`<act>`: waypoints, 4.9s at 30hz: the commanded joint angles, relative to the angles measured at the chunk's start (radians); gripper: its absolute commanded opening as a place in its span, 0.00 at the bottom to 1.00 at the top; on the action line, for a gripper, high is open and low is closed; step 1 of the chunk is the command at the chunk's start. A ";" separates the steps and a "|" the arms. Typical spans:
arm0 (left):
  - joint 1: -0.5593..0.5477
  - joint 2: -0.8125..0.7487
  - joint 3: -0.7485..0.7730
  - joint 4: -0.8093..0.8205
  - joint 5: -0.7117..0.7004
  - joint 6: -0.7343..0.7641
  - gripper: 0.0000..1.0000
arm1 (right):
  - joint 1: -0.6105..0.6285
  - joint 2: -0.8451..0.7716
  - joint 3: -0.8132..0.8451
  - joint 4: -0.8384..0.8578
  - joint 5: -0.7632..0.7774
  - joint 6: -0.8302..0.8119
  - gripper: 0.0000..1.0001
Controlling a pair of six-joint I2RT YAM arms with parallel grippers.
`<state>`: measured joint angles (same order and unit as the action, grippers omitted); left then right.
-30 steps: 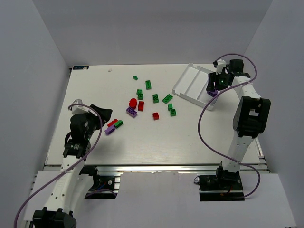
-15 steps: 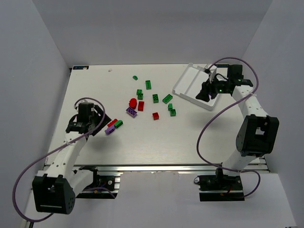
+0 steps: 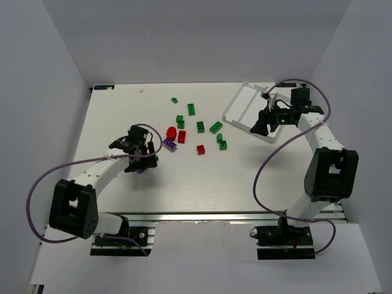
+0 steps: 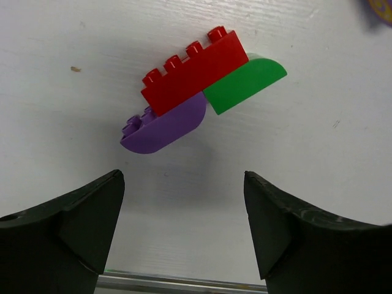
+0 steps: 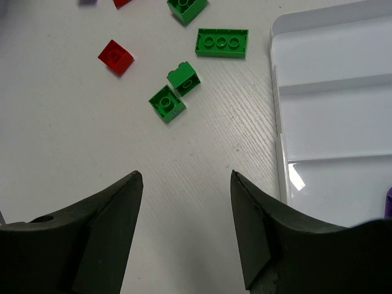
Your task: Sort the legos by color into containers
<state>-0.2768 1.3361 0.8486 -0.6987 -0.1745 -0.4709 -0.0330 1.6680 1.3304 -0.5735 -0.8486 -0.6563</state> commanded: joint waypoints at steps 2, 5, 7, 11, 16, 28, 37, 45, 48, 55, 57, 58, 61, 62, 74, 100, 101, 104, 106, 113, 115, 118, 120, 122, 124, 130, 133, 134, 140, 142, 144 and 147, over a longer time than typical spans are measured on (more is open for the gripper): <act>-0.035 0.017 0.021 0.037 -0.062 0.130 0.85 | -0.005 0.001 0.016 0.009 -0.033 0.011 0.65; -0.035 0.043 0.027 0.053 -0.082 0.188 0.83 | -0.005 0.007 0.019 0.006 -0.033 0.014 0.65; -0.035 0.066 0.040 0.057 -0.097 0.222 0.81 | -0.005 0.010 0.023 0.003 -0.033 0.017 0.65; -0.036 0.093 0.063 0.067 -0.103 0.287 0.81 | -0.005 0.018 0.032 -0.003 -0.030 0.017 0.65; -0.035 0.135 0.061 0.108 -0.066 0.354 0.75 | -0.005 0.025 0.038 -0.003 -0.029 0.024 0.65; -0.035 0.186 0.023 0.171 -0.066 0.373 0.63 | -0.005 0.045 0.061 -0.014 -0.029 0.032 0.65; -0.035 0.230 0.036 0.166 -0.060 0.354 0.54 | -0.007 0.049 0.081 -0.029 -0.037 0.035 0.65; -0.035 0.215 0.053 0.094 -0.071 0.318 0.55 | -0.007 0.045 0.081 -0.028 -0.043 0.041 0.65; -0.035 0.209 0.047 0.088 -0.071 0.290 0.55 | -0.005 0.045 0.081 -0.026 -0.047 0.044 0.65; -0.035 0.166 0.049 0.094 -0.102 0.216 0.65 | -0.007 0.041 0.075 -0.029 -0.046 0.037 0.65; -0.035 0.147 0.046 0.107 -0.115 0.196 0.66 | -0.007 0.041 0.072 -0.031 -0.046 0.035 0.65; -0.035 0.137 0.044 0.110 -0.117 0.192 0.66 | -0.007 0.039 0.070 -0.029 -0.046 0.034 0.65; -0.036 0.101 0.032 0.125 -0.115 0.167 0.61 | -0.007 0.038 0.066 -0.031 -0.046 0.032 0.65; -0.035 0.086 0.021 0.137 -0.112 0.157 0.59 | -0.007 0.039 0.066 -0.029 -0.046 0.034 0.65; -0.035 0.037 -0.063 0.171 -0.109 0.069 0.58 | -0.007 0.039 0.070 -0.031 -0.049 0.034 0.65; -0.036 0.094 -0.095 0.235 -0.114 0.031 0.54 | -0.013 0.039 0.075 -0.034 -0.058 0.043 0.65; -0.038 0.100 -0.095 0.245 -0.112 0.028 0.54 | -0.013 0.039 0.076 -0.035 -0.058 0.043 0.65; -0.041 0.115 -0.095 0.251 -0.115 0.022 0.53 | -0.013 0.036 0.078 -0.037 -0.060 0.043 0.65; -0.045 0.118 -0.097 0.254 -0.117 0.020 0.53 | -0.013 0.035 0.078 -0.035 -0.058 0.043 0.65; -0.055 0.115 -0.118 0.266 -0.122 0.002 0.49 | -0.015 0.038 0.078 -0.034 -0.063 0.049 0.65; -0.055 0.118 -0.123 0.269 -0.122 0.003 0.42 | -0.015 0.036 0.079 -0.032 -0.064 0.050 0.65; -0.055 0.118 -0.126 0.274 -0.123 0.003 0.37 | -0.015 0.038 0.081 -0.032 -0.064 0.050 0.65; -0.055 0.114 -0.128 0.275 -0.122 0.002 0.31 | -0.015 0.038 0.081 -0.035 -0.063 0.050 0.65; -0.056 0.101 -0.123 0.278 -0.108 0.006 0.24 | -0.015 0.036 0.079 -0.038 -0.063 0.047 0.65; -0.056 0.086 -0.111 0.278 -0.092 0.008 0.21 | -0.015 0.033 0.073 -0.039 -0.063 0.044 0.65; -0.056 -0.027 -0.071 0.310 0.050 0.003 0.17 | -0.015 0.024 0.066 -0.052 -0.084 0.038 0.65; -0.056 -0.077 -0.068 0.338 0.124 -0.012 0.17 | -0.012 0.024 0.062 -0.057 -0.096 0.063 0.63; -0.056 -0.089 -0.068 0.347 0.145 -0.017 0.17 | -0.008 0.024 0.061 -0.055 -0.098 0.070 0.62; -0.056 -0.152 -0.120 0.507 0.403 -0.075 0.16 | 0.077 0.013 0.010 -0.026 -0.106 0.236 0.53; -0.056 -0.166 -0.143 0.623 0.539 -0.133 0.16 | 0.123 0.006 -0.003 -0.009 -0.148 0.305 0.54; -0.056 -0.172 -0.180 0.720 0.625 -0.191 0.16 | 0.145 0.003 -0.014 0.021 -0.213 0.365 0.57; -0.056 -0.172 -0.213 0.942 0.782 -0.339 0.16 | 0.176 -0.008 -0.039 0.102 -0.397 0.399 0.70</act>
<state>-0.3298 1.1908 0.6624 -0.0246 0.3721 -0.6579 0.1284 1.7100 1.3052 -0.5625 -1.0496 -0.3412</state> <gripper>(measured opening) 0.388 0.668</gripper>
